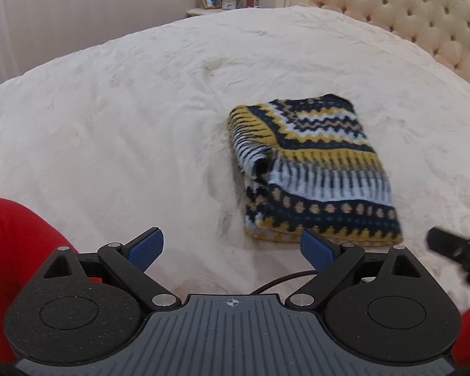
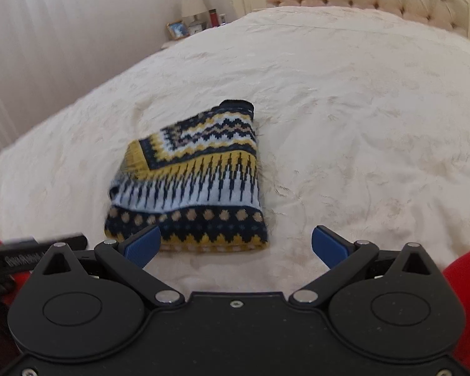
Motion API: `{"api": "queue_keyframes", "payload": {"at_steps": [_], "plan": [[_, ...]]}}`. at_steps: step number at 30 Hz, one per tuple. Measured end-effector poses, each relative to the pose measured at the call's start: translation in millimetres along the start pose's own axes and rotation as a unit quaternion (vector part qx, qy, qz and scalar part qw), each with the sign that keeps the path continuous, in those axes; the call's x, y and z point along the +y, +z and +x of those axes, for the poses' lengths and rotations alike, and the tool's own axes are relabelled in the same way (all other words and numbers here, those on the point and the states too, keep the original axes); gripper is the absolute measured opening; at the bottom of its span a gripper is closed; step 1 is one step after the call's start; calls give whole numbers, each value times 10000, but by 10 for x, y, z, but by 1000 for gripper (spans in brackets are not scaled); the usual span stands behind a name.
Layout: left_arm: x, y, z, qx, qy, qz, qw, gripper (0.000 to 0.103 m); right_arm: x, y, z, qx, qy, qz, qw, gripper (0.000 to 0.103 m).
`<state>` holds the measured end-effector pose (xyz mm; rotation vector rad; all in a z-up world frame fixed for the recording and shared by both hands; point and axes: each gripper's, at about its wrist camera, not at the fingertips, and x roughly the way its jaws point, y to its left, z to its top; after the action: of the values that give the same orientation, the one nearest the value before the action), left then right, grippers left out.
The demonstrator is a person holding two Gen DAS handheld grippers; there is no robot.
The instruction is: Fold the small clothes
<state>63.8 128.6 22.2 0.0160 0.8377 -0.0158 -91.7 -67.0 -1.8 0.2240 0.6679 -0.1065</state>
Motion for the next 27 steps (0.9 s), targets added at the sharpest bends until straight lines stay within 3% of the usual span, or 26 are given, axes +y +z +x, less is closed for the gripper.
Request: {"api": "queue_keyframes", "payload": {"at_steps": [5,10,12,20,27], "plan": [[-62,68,-326,108,-246,28,9996,95,14,1,-190,226,153,-52,9996,102],[-128,87,-627,-222,-349,264,9988,95,14,58,-472,141,515,-32,9986,102],[-160,94,-571,-317,-187,322,9988,95,20,63,-477,-29,379,-82,9992,102],[-131,87,-219,-7,68,250,9997,95,-17,40,-287,-133,52,-31,9999,102],[-180,8,-131,207,-38,316,9993,95,52,40,-242,-136,-28,-232,9996,102]]}}
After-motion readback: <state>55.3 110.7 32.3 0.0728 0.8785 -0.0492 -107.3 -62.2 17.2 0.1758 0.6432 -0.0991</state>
